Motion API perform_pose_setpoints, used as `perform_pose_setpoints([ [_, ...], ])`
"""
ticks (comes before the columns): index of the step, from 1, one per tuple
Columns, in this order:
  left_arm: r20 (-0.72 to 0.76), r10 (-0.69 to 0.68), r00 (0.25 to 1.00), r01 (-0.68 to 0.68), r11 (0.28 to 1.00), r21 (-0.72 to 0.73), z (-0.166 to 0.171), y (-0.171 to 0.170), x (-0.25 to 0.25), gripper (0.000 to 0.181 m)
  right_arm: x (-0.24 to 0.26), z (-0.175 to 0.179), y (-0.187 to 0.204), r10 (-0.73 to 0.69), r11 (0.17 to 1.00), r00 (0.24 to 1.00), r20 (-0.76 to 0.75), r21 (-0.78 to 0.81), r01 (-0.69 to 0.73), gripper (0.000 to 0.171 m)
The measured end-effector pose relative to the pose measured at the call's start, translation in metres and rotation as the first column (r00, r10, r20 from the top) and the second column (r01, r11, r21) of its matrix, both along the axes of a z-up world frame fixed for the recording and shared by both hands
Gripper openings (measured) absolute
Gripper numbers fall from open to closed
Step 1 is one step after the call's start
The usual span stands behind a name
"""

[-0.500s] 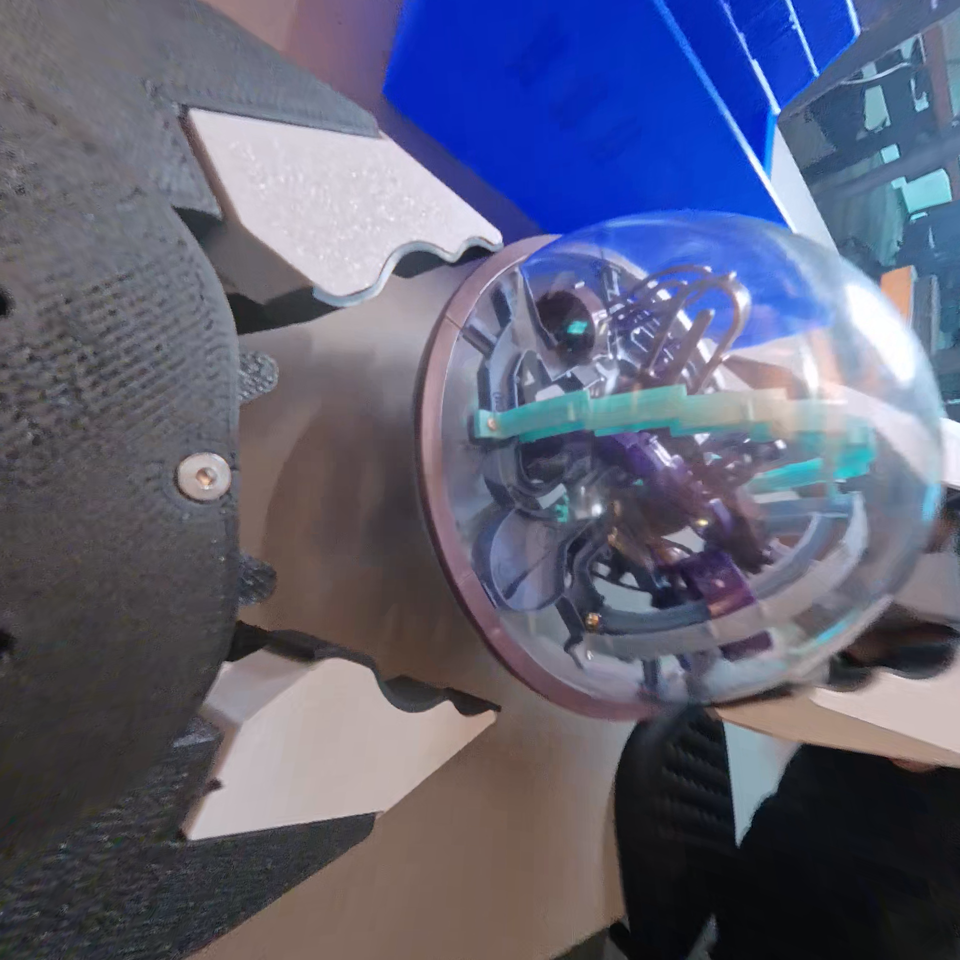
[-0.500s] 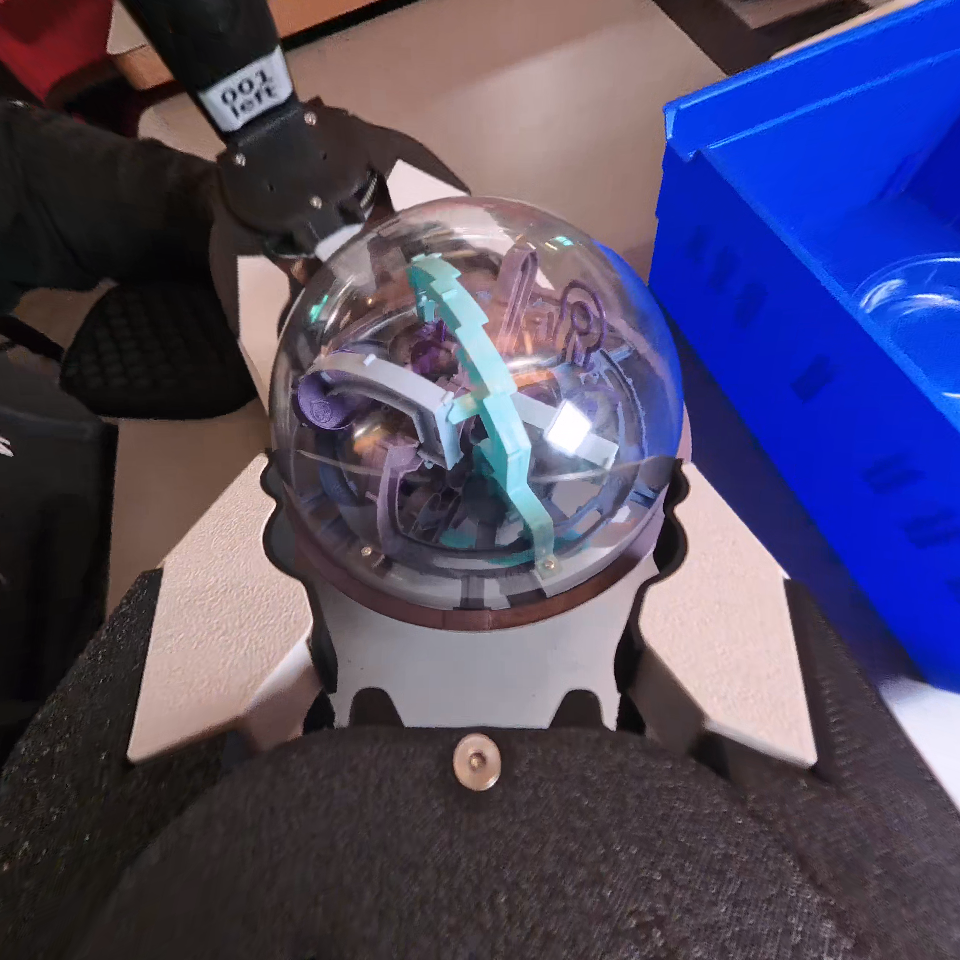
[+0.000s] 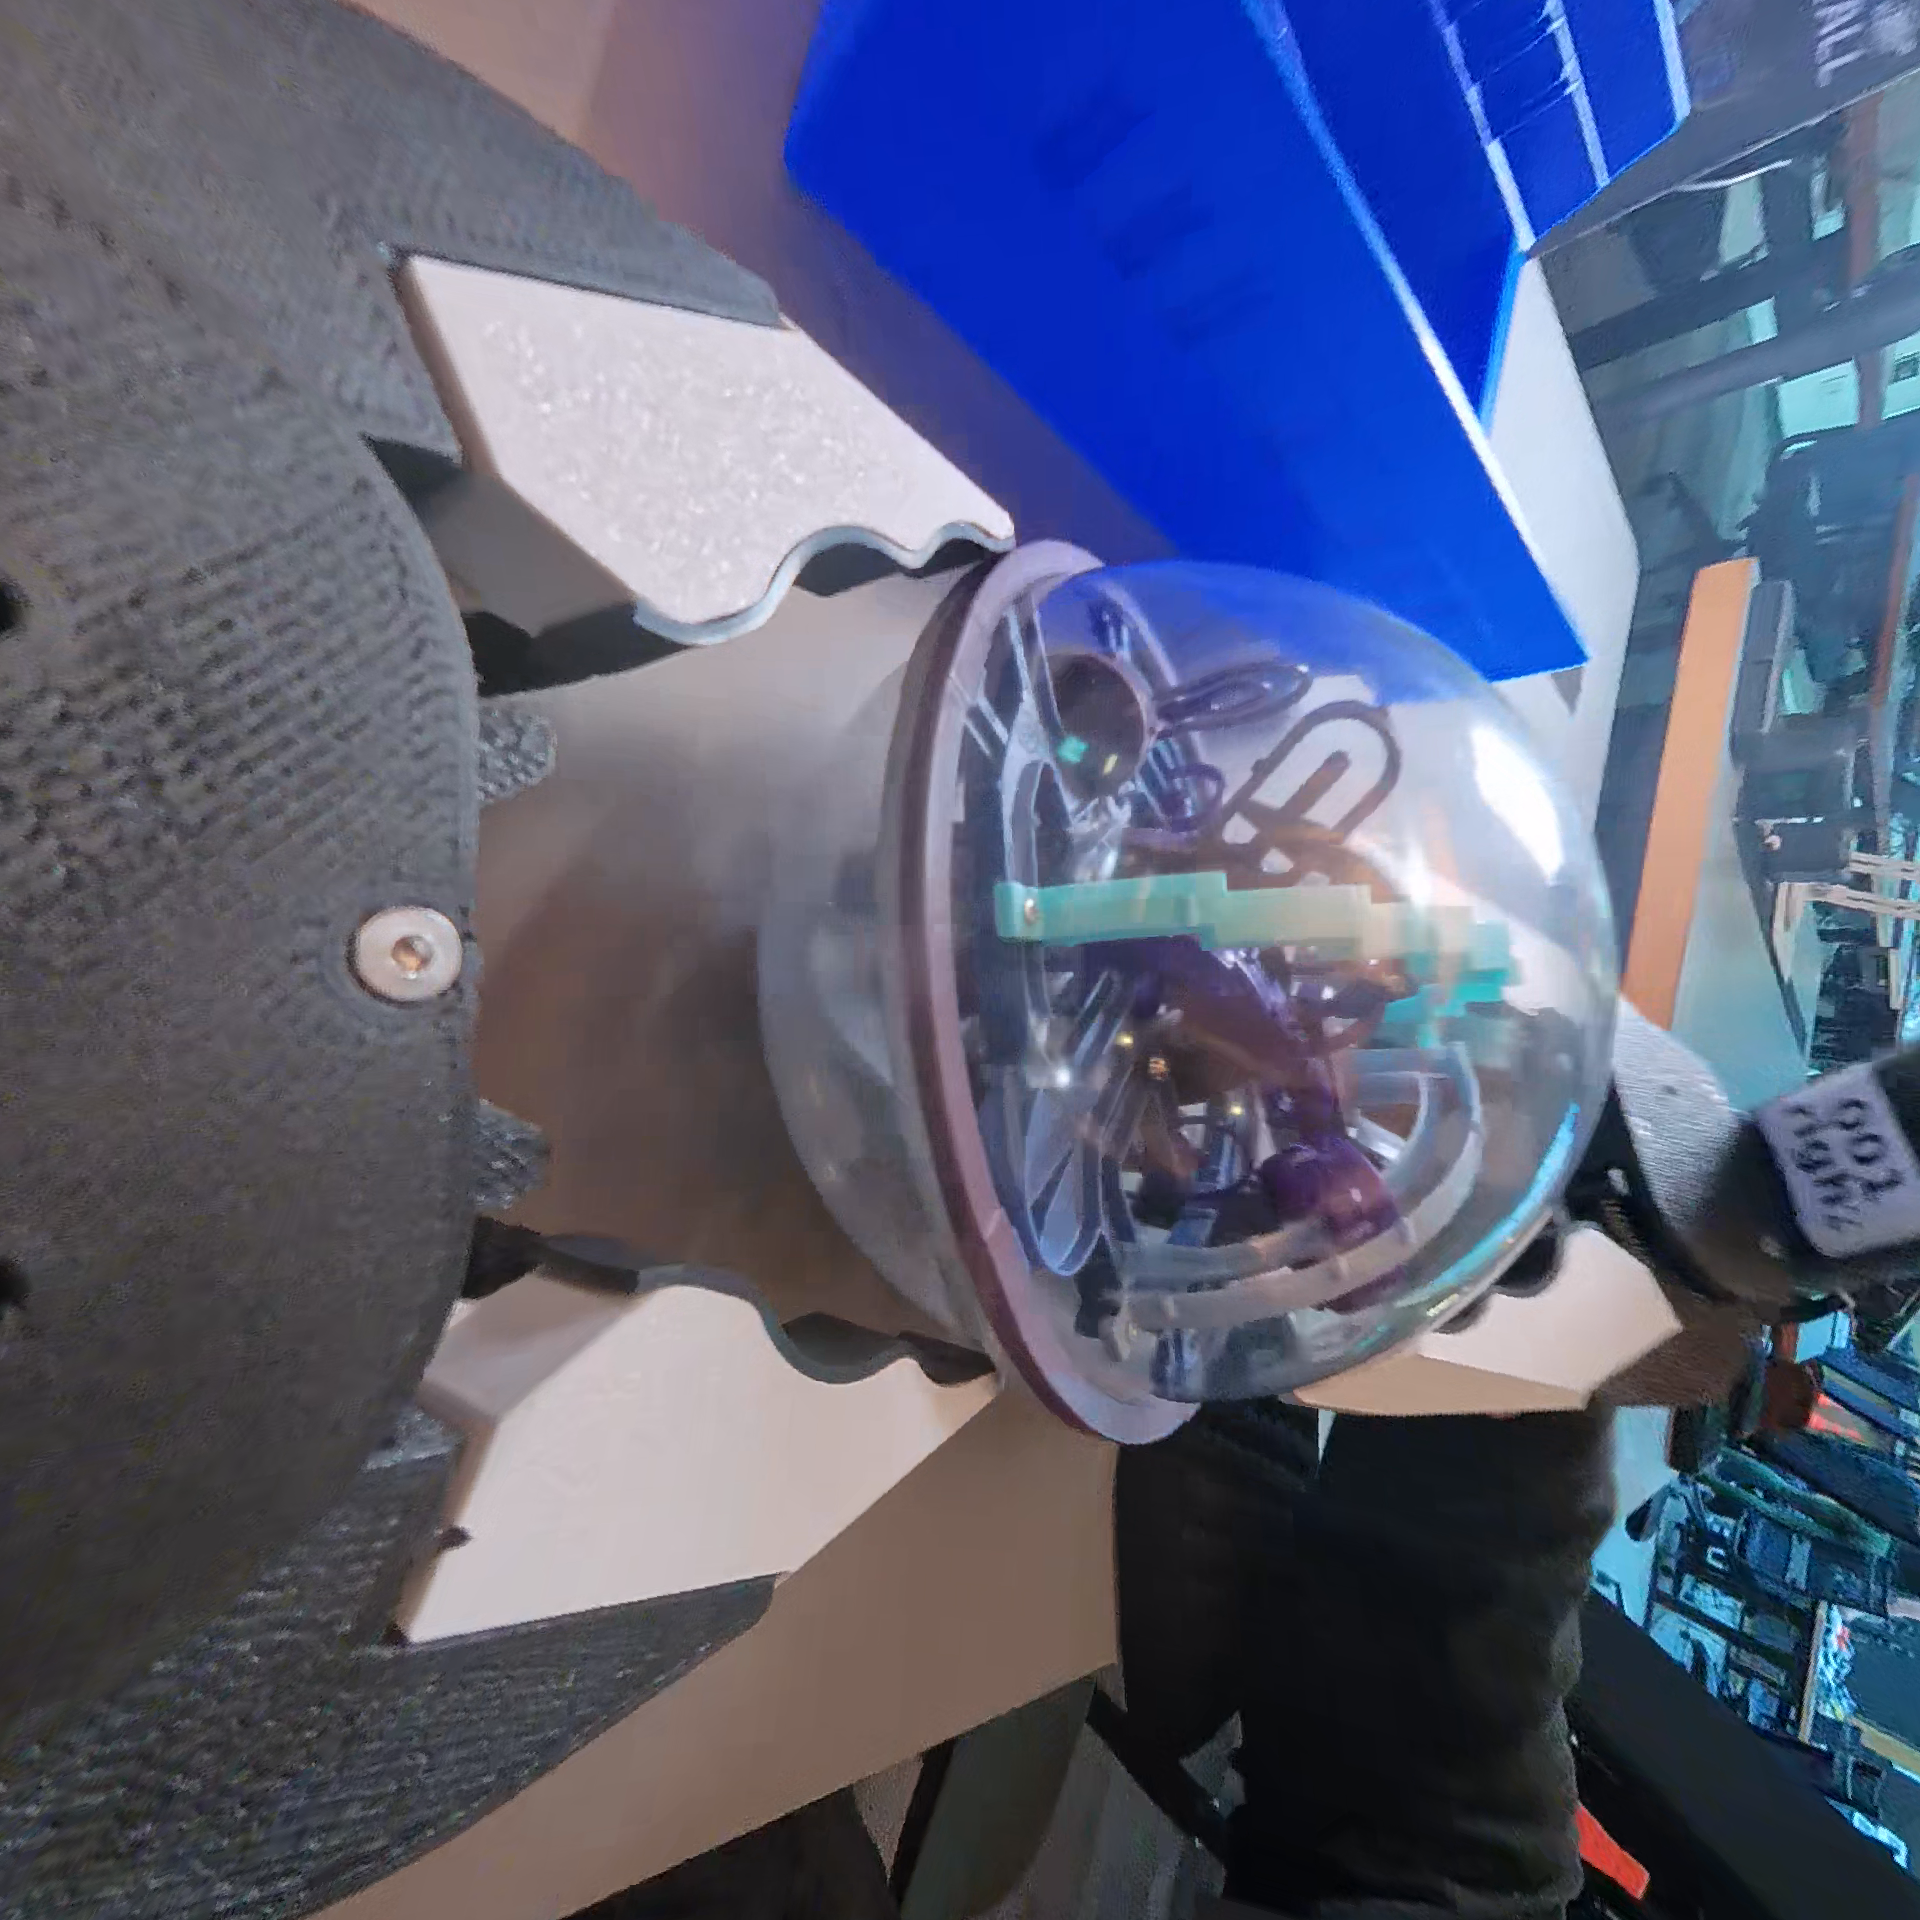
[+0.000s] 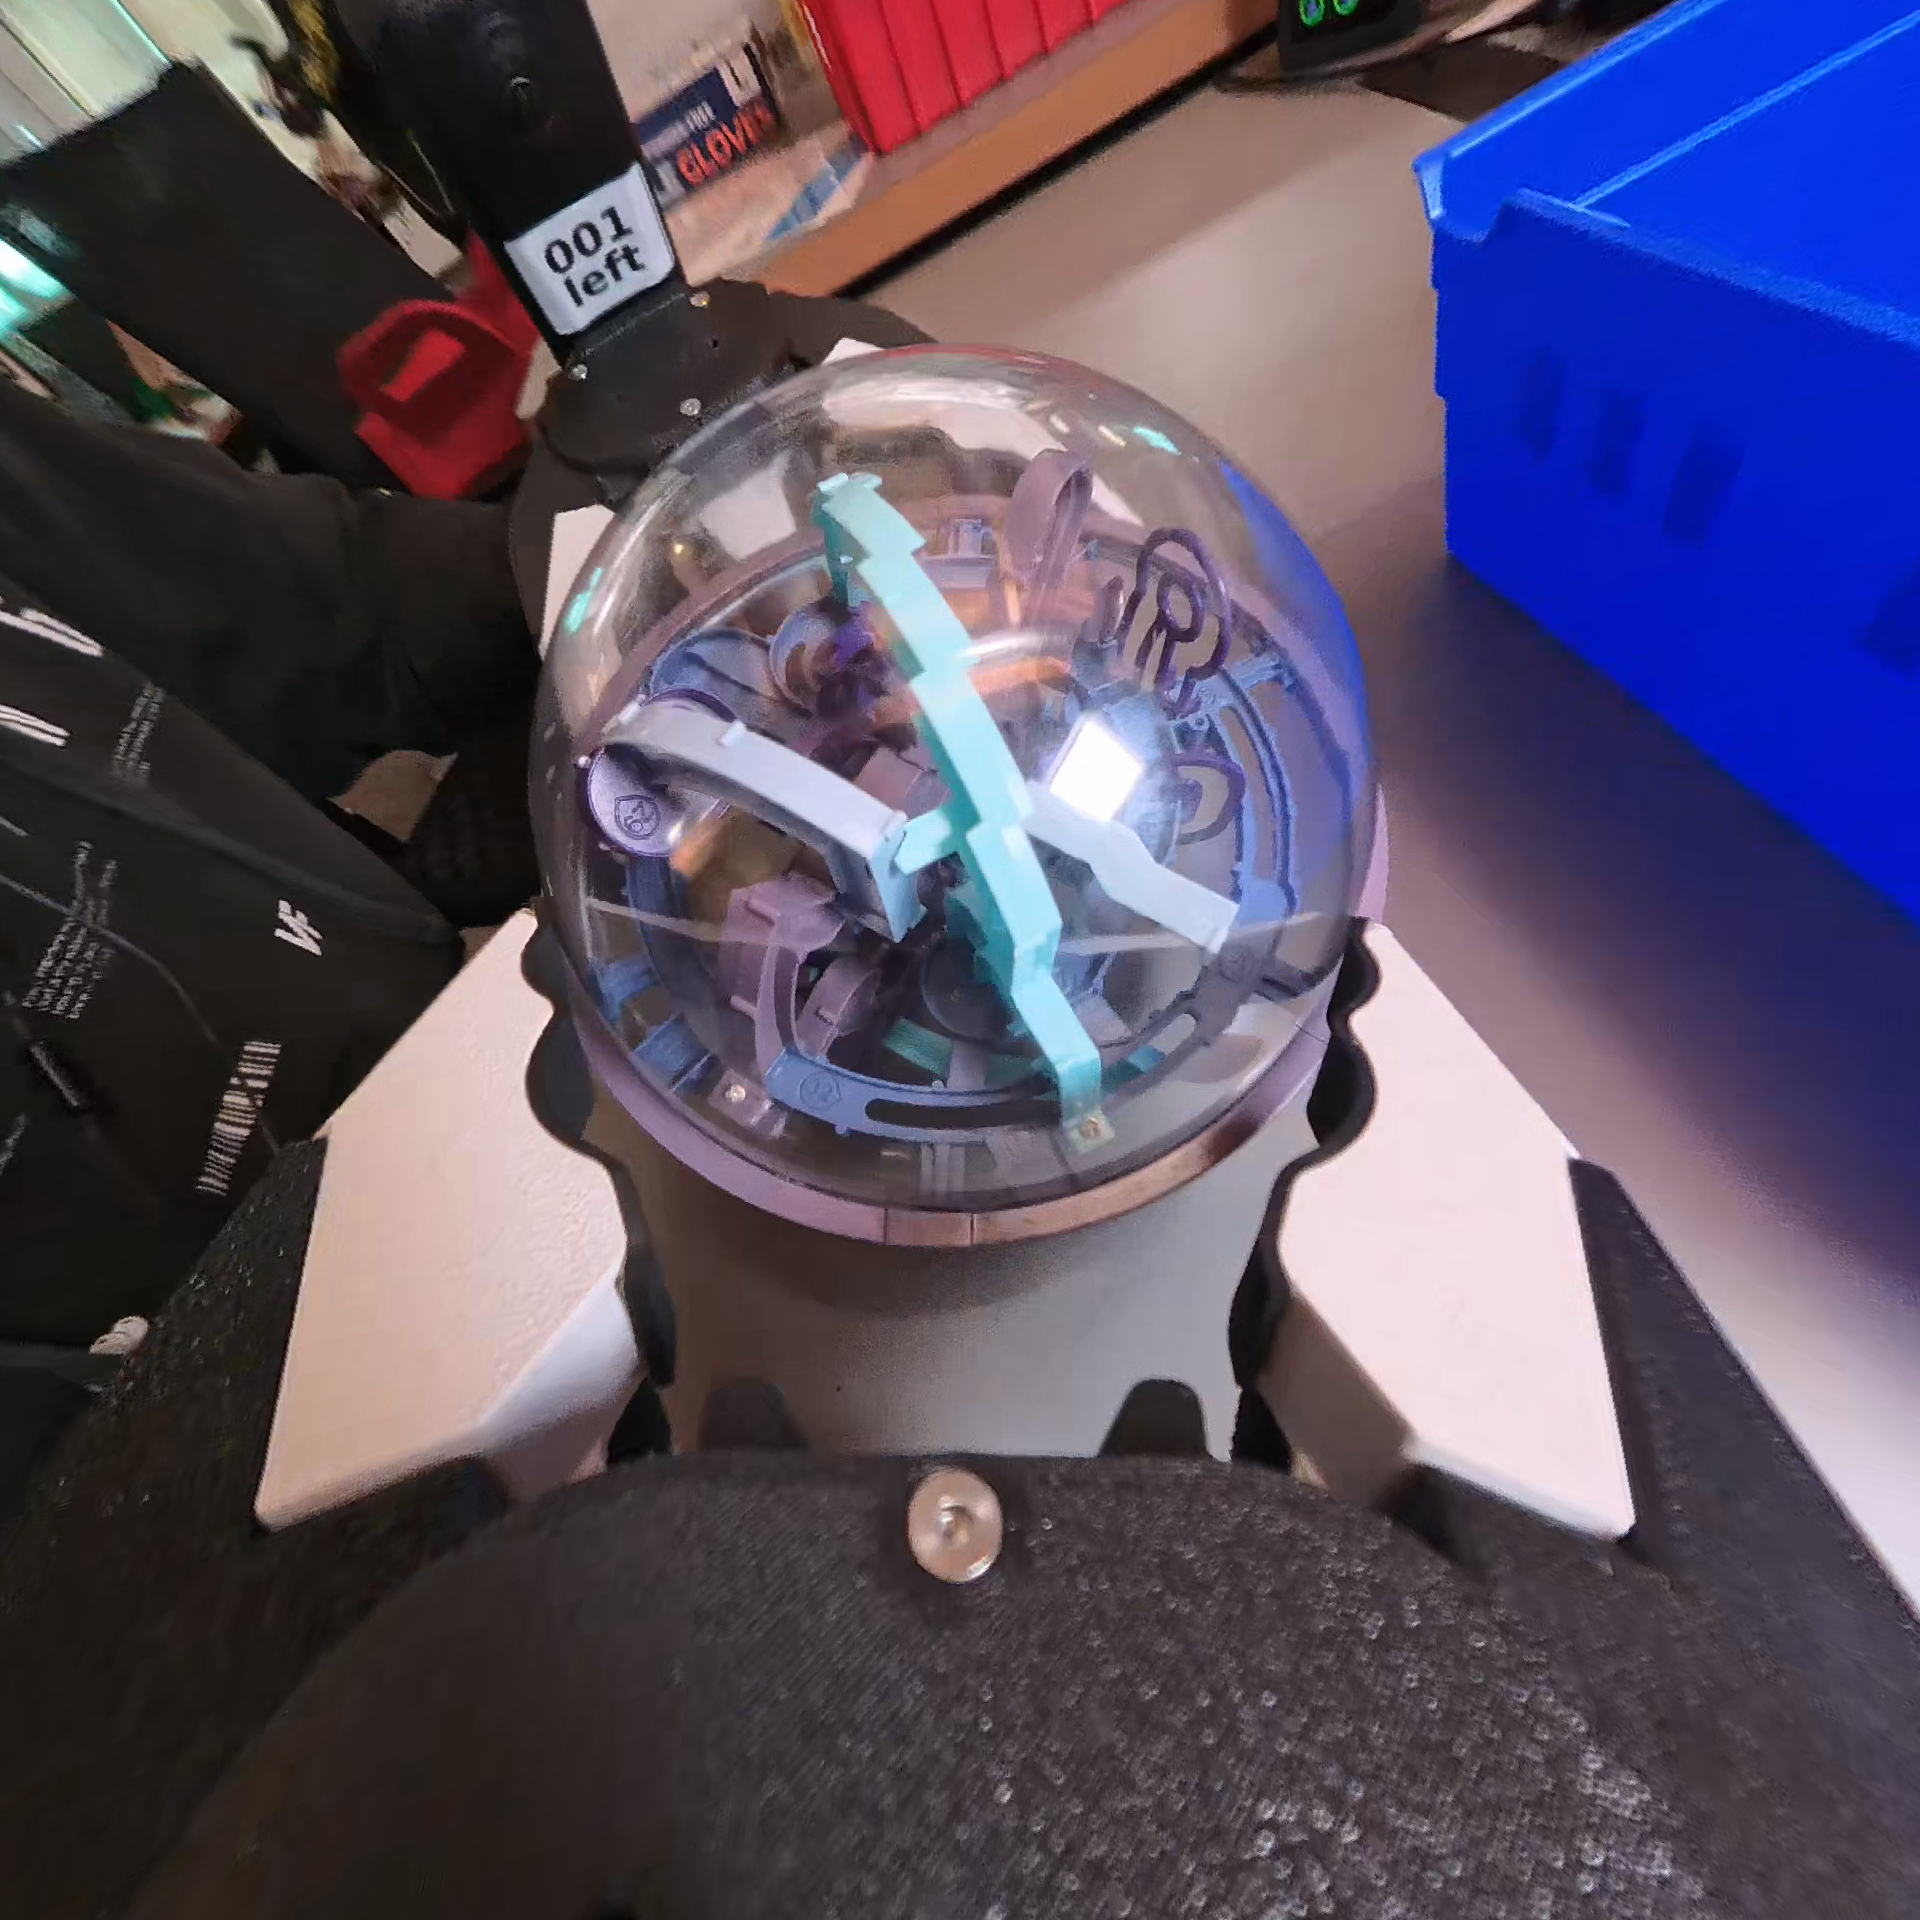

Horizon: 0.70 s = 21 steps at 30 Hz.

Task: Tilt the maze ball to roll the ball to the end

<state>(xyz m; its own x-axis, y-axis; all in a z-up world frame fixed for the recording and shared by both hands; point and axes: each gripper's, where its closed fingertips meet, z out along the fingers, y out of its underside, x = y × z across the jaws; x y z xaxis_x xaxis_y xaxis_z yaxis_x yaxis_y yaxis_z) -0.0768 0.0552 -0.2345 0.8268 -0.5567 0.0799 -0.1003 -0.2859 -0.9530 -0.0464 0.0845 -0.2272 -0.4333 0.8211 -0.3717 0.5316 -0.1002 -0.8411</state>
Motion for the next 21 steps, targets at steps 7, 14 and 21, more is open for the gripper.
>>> perform_pose_setpoints([
  [7, -0.101, -0.006, 0.995, 0.021, 0.989, 0.148, 0.012, -0.005, 0.000, 0.144, 0.000, -0.009, -0.009, 0.037, 0.999, 0.993, -0.109, 0.003, -0.037, 0.140],
  [14, -0.127, -0.006, 0.992, 0.031, 0.980, 0.196, 0.015, -0.008, 0.000, 0.143, -0.001, -0.011, -0.012, 0.038, 0.999, 0.987, -0.157, 0.025, -0.034, 0.140],
  [21, -0.016, 0.036, 0.999, -0.033, 0.986, 0.164, 0.024, 0.003, -0.013, 0.140, 0.000, 0.005, 0.012, -0.076, 0.982, 0.978, -0.195, 0.158, 0.108, 0.140],
])
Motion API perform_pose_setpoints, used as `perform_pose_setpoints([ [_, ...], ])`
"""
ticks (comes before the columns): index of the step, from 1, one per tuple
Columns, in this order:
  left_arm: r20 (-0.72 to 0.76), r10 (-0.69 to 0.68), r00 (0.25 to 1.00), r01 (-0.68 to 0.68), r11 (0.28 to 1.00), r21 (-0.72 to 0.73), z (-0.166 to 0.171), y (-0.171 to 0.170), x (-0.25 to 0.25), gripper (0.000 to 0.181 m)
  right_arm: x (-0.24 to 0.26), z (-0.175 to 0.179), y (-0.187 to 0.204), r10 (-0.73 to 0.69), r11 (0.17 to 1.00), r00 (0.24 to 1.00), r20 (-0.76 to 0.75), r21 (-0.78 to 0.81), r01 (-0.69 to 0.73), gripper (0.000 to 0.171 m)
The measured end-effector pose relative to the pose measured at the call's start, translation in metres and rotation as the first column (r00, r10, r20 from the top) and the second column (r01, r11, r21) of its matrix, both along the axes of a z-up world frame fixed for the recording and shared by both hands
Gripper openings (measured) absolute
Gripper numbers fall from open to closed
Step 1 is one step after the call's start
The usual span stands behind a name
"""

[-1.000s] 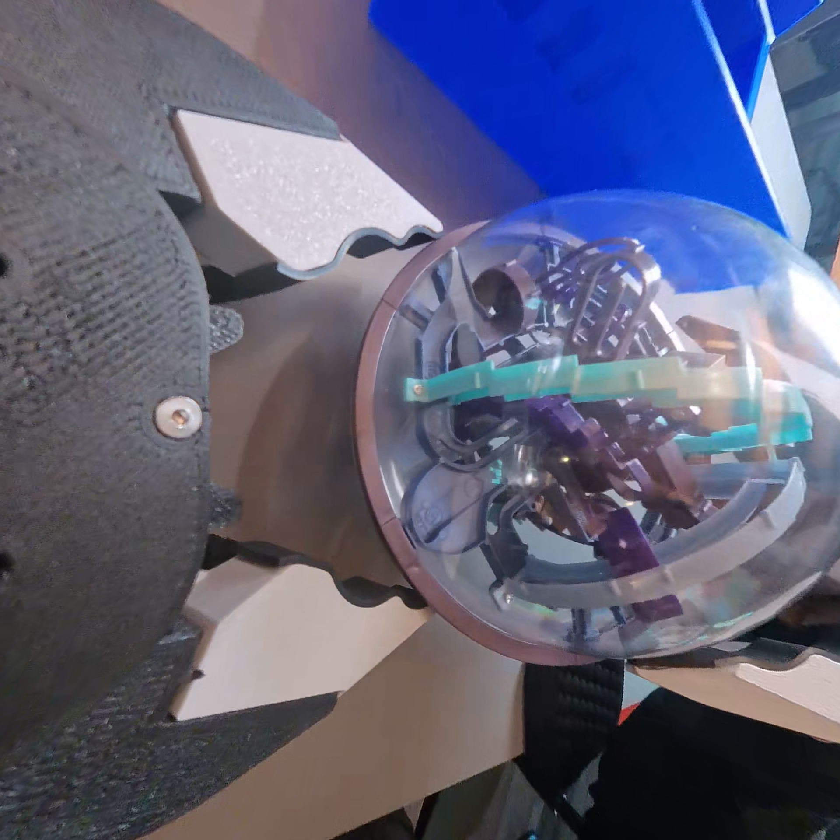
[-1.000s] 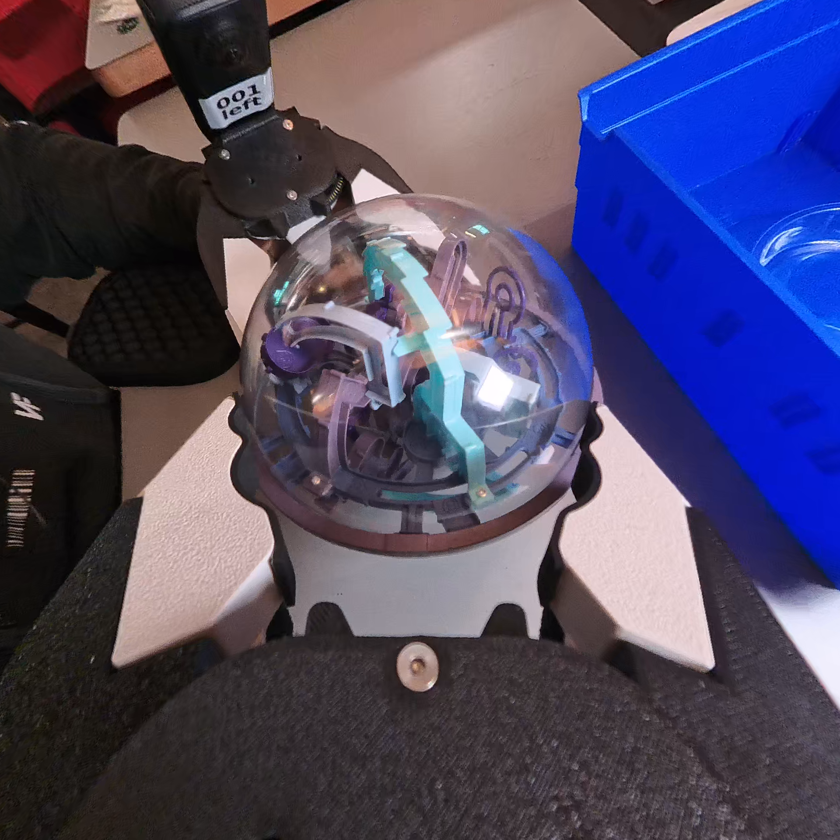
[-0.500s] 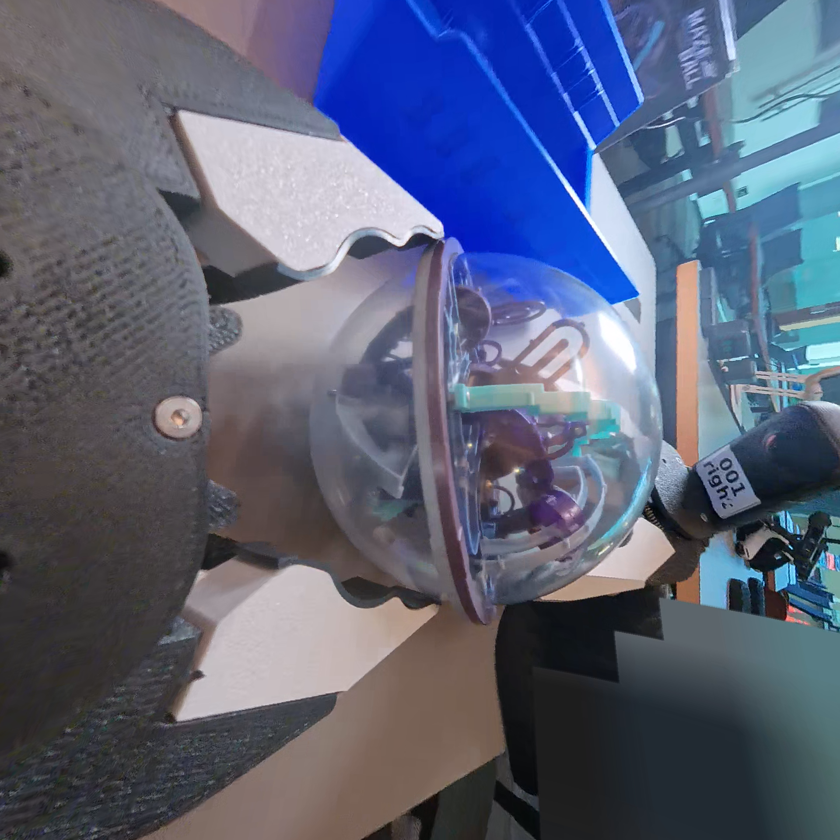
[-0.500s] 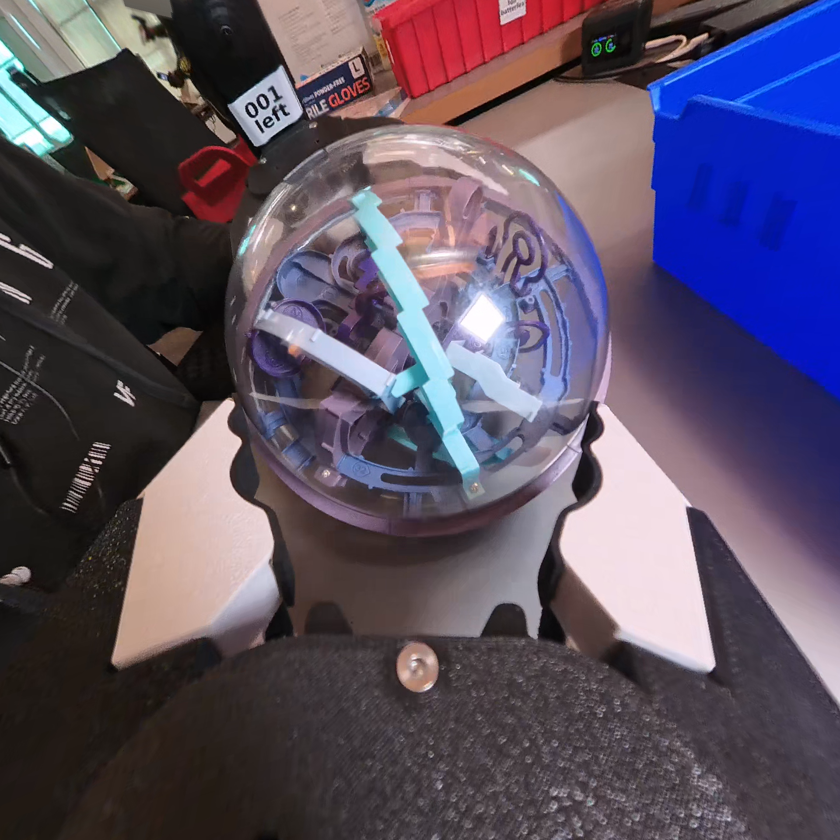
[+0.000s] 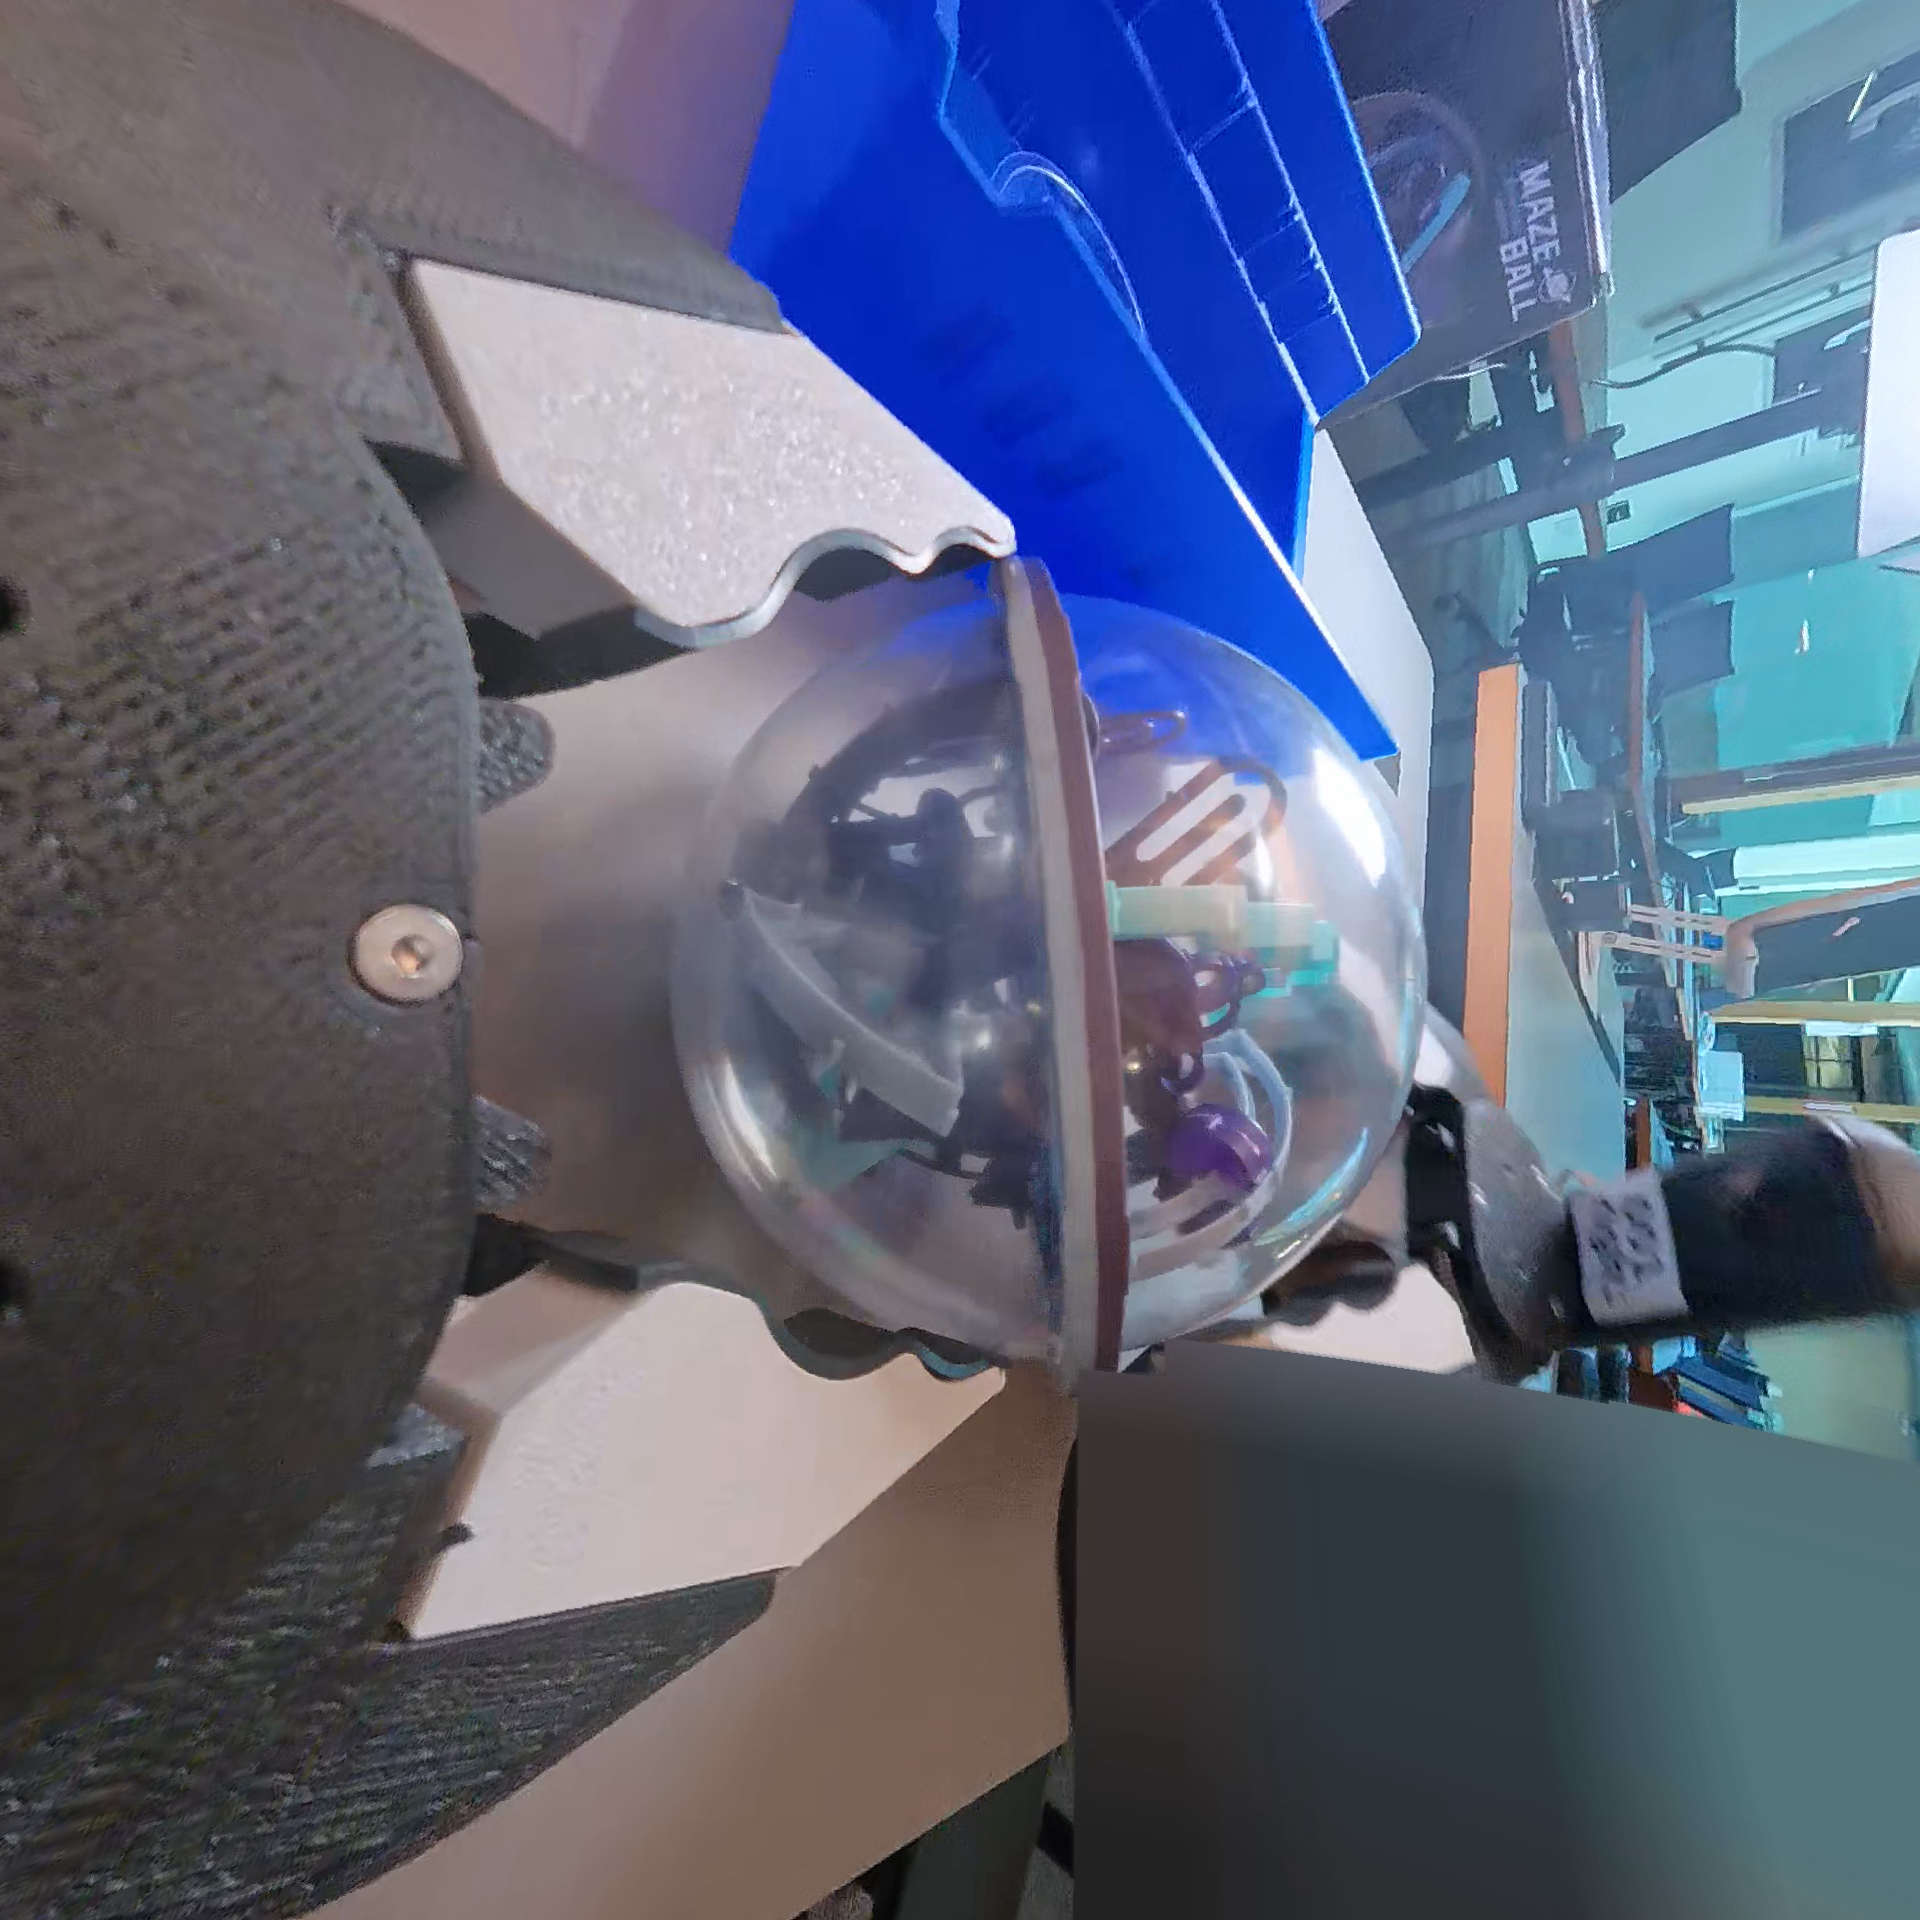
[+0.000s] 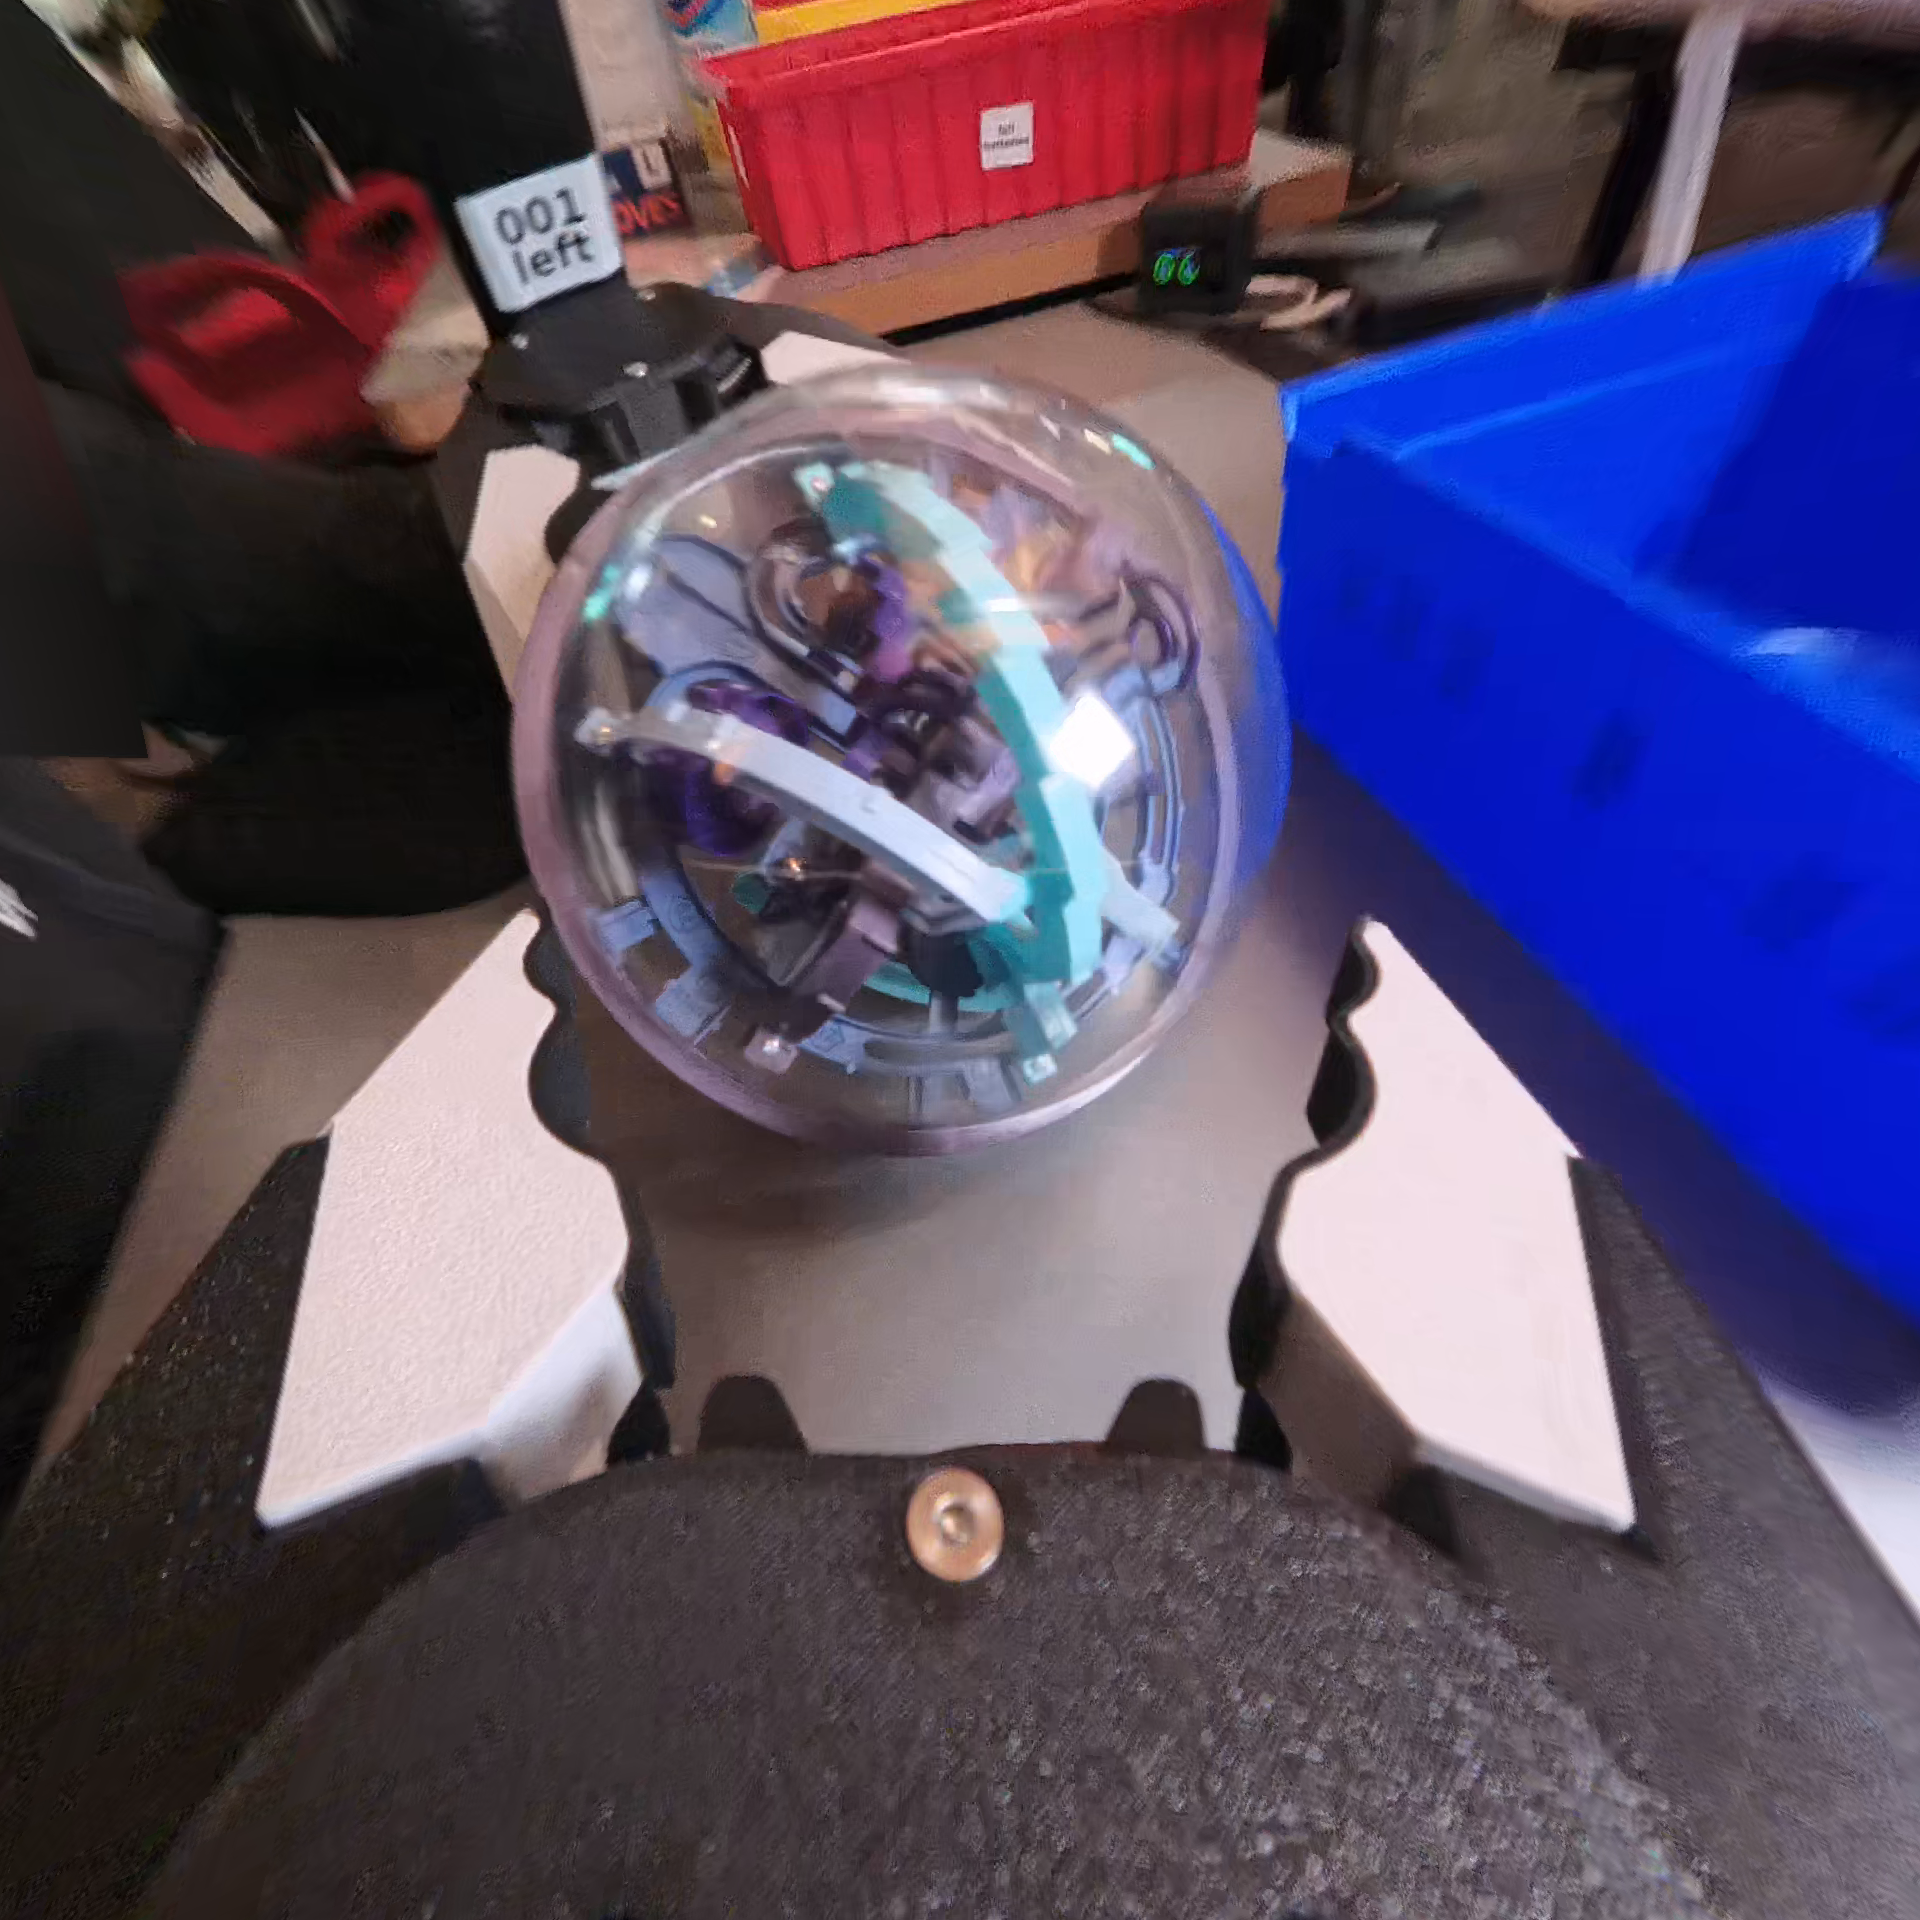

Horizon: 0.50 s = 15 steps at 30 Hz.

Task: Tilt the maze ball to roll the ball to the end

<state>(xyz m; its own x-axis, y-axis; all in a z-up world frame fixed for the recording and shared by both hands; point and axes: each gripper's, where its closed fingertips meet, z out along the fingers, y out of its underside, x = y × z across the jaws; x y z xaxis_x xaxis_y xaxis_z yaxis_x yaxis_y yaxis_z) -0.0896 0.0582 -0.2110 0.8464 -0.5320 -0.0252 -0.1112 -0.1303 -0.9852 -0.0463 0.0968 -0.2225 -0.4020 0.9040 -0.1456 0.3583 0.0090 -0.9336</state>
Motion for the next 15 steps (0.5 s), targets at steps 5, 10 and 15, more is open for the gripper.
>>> perform_pose_setpoints([
  [5, 0.007, -0.024, 1.000, 0.024, 1.000, -0.017, 0.006, 0.011, -0.003, 0.137, 0.004, 0.017, -0.010, -0.022, 0.914, 0.995, -0.095, 0.402, 0.058, 0.143],
  [10, 0.095, -0.009, 0.995, 0.018, 0.995, -0.097, 0.012, 0.031, -0.002, 0.135, -0.011, 0.000, 0.004, -0.114, 0.865, 0.987, -0.112, 0.478, 0.154, 0.134],
  [15, 0.041, -0.164, 0.986, 0.168, 0.979, -0.113, 0.000, 0.024, 0.002, 0.144, -0.008, 0.003, 0.017, -0.114, 0.952, 0.990, -0.084, 0.275, 0.133, 0.132],
])
